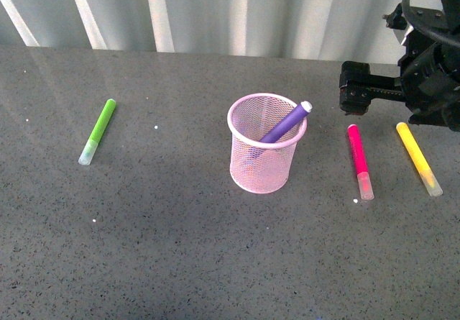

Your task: Insert purple and pink pens into pink cup

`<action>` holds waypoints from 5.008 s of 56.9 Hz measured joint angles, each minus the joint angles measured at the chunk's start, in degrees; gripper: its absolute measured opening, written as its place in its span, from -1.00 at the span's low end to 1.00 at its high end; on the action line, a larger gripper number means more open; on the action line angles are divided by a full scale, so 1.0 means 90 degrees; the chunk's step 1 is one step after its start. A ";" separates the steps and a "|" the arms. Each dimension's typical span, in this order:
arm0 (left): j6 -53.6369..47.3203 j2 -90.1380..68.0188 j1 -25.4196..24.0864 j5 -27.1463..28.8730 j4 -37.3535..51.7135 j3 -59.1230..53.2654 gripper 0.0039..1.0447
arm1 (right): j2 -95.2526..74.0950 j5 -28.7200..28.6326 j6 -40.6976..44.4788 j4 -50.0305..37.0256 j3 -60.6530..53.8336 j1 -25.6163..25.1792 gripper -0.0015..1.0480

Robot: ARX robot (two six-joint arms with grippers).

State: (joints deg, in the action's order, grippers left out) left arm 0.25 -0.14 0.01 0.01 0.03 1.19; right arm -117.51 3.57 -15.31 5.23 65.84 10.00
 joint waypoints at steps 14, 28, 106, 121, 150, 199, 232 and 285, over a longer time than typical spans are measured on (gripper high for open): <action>0.0000 0.0000 0.0000 0.0000 0.0000 0.0000 0.88 | -0.0663 -0.0073 -0.0308 -0.0185 0.0160 0.0189 0.86; 0.0000 0.0000 0.0000 0.0000 0.0000 0.0000 0.88 | -0.0928 -0.0124 -0.0372 -0.0444 0.0180 0.0257 0.86; 0.0000 0.0000 0.0000 0.0000 0.0000 0.0000 0.88 | -0.1049 0.0104 -0.0041 -0.1073 0.0194 -0.0202 -0.77; 0.0000 0.0000 0.0000 0.0000 0.0000 0.0000 0.88 | 0.0158 0.0107 0.0192 -0.2616 -0.0612 -0.0374 -0.77; 0.0000 0.0000 0.0000 0.0000 0.0000 0.0000 0.88 | 0.2871 -0.3648 0.1389 -0.7189 -0.3184 0.0656 -0.77; 0.0000 0.0000 0.0000 0.0000 0.0000 0.0000 0.88 | 0.0153 -0.3667 0.1139 -0.7563 -0.1749 0.1314 -0.77; 0.0000 0.0000 0.0000 0.0000 0.0000 0.0000 0.88 | 0.0080 -0.3956 0.0986 -0.7919 -0.2227 0.1001 -0.77; 0.0000 0.0000 0.0000 0.0000 0.0000 0.0000 0.88 | 0.0512 -0.3439 0.0787 -0.8077 -0.2382 0.0559 0.86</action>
State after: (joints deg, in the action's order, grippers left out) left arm 0.25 -0.14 0.01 0.01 0.03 1.19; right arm -112.90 -27.38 -8.23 -67.46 44.40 15.03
